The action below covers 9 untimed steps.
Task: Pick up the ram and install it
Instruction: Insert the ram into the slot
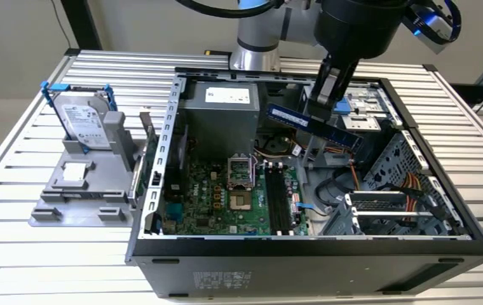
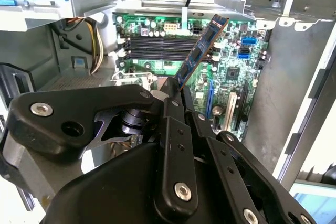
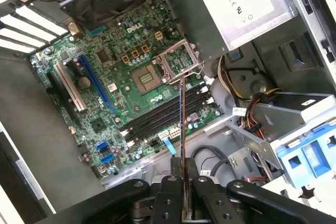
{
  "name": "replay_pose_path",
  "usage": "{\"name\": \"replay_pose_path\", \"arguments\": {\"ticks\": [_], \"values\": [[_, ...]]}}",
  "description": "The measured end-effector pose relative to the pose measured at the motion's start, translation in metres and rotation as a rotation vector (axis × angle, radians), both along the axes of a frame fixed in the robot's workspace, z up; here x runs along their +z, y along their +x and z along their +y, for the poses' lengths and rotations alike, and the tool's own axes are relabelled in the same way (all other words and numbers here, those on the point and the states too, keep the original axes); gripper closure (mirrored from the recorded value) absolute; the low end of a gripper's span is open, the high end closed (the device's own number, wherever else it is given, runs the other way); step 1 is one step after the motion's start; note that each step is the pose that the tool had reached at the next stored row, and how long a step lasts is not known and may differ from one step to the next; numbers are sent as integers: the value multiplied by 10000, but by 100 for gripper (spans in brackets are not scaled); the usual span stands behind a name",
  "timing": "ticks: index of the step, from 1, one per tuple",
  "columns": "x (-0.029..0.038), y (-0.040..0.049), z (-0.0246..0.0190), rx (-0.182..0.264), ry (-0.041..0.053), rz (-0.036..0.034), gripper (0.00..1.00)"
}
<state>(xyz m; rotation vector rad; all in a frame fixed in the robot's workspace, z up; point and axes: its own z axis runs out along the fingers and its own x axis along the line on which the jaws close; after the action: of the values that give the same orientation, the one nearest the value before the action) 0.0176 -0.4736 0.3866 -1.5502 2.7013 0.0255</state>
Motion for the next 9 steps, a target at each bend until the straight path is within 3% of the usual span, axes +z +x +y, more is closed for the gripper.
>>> {"name": "replay_pose_path", "arguments": {"ticks": [9], "values": [[0, 0, 0, -340, 0, 0, 100]]}}
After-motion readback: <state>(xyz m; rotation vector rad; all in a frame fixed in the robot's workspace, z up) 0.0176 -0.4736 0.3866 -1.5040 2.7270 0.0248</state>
